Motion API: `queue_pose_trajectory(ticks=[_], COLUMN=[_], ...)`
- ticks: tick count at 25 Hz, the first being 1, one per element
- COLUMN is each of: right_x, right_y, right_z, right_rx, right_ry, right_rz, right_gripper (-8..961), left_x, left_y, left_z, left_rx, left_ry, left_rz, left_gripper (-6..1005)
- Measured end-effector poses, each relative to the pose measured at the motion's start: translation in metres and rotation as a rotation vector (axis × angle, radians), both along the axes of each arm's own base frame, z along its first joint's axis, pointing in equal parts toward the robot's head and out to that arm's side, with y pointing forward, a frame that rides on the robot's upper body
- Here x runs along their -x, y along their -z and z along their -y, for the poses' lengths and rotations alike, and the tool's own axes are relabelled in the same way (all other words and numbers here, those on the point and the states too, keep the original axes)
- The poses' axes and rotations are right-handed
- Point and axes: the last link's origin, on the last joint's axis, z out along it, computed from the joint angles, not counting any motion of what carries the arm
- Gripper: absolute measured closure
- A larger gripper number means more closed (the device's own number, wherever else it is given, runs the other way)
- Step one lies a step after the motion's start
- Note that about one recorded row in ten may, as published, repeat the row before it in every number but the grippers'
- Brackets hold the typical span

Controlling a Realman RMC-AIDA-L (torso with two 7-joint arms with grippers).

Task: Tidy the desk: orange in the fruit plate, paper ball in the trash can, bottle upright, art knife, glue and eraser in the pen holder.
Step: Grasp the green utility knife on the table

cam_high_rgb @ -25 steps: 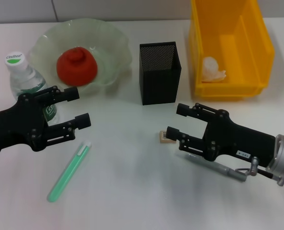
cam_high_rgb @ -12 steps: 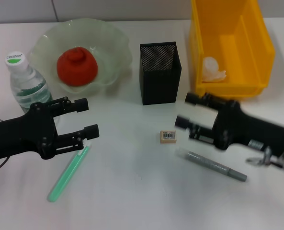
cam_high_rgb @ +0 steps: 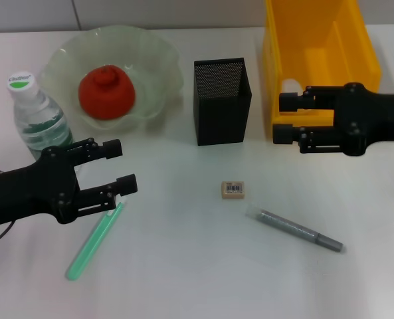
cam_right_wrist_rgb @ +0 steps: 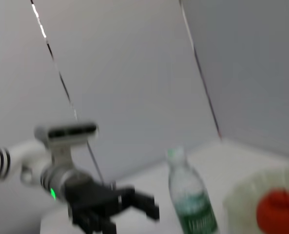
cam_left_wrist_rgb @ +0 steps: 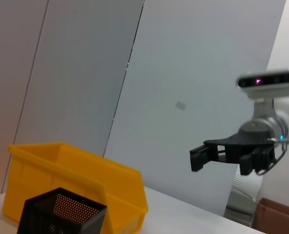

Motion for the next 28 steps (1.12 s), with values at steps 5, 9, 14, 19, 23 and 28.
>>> queue_pose_trajectory(ticks=[5,9,14,19,23,28], right_x=[0.037,0.056,0.069,0.074,0.077,0.077], right_y=[-0.01,-0.003,0.009,0.031,0.04,0.047], right_z=[-0.009,-0.017,-0.027,-0.026,-0.026,-0.029], right_rx=[0.029,0.043,0.081,0.128,0.124,0.113], right_ry=[0.029,0.055,0.152,0.141,0.114,0.109], right_rz=[0.263,0.445,0.622,0.746,0.768,0.767], right_gripper=[257,257,258,259,260,260], left_x=[0.0,-0.001,0.0,0.001,0.002,0.002], left_y=[0.002,0.003,0.004,0.005,0.005,0.005], left_z=[-0.003,-0.004,-0.006,-0.006,-0.006,-0.006], left_rx=[-0.005,-0.018,-0.02,-0.02,-0.021,-0.024], left_ry=[-0.004,0.0,-0.002,-0.012,-0.013,-0.016], left_rz=[-0.007,-0.01,-0.017,-0.018,-0.02,-0.021], left_gripper=[270,270,270,271,271,271])
